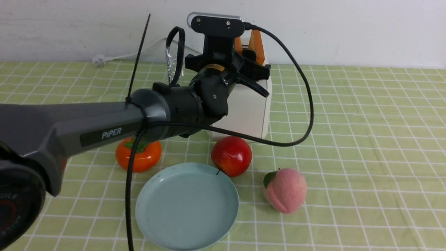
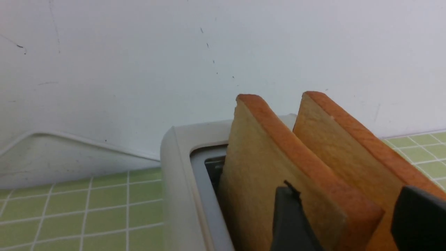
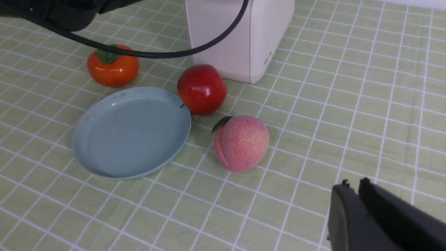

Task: Take toasted bread from bread machine on green coffee tablecloth place on plate.
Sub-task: 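Reach for a toast slice standing in the toaster with the left gripper, then place the slice of bread on the plate with the left gripper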

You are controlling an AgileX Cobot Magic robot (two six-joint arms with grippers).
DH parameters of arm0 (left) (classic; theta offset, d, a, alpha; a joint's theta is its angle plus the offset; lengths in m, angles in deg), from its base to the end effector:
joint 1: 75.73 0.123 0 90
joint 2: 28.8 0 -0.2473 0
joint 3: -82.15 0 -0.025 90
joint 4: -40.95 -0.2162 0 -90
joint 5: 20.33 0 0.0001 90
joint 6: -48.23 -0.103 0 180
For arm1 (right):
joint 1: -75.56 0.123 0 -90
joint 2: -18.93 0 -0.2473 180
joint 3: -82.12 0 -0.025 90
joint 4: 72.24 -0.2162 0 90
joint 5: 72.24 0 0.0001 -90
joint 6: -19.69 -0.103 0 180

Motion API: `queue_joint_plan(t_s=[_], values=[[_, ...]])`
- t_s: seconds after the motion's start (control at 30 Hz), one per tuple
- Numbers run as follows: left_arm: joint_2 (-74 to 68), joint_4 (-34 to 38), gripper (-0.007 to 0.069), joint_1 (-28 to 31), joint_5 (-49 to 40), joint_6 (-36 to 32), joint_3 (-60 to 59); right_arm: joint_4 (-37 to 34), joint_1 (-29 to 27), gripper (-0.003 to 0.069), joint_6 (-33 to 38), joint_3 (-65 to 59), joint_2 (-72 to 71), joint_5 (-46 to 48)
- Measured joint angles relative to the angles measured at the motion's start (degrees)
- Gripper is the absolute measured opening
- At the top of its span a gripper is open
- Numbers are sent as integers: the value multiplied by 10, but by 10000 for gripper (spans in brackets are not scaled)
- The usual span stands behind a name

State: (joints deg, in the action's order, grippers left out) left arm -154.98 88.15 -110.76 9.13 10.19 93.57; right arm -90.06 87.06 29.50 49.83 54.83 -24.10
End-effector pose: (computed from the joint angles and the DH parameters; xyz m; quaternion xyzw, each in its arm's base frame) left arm 0.3887 -0.2271 0.2484 0.0635 0.7257 -0.1052 0.6770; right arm 0.0757 0.0394 0.3292 -0.1287 0.8298 0.1602 0.5188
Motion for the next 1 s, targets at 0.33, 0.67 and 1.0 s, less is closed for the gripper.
queue_joint_plan(t_s=[0.33,0.67,1.0], values=[[-8,6,73,0,9,-20,1,0,0,66,1,0,0,6],[73,17,35,-1,1,-62,1,0,0,72,1,0,0,8],[279,102,35,8,-260,-121,-7,0,0,74,1,0,0,7]])
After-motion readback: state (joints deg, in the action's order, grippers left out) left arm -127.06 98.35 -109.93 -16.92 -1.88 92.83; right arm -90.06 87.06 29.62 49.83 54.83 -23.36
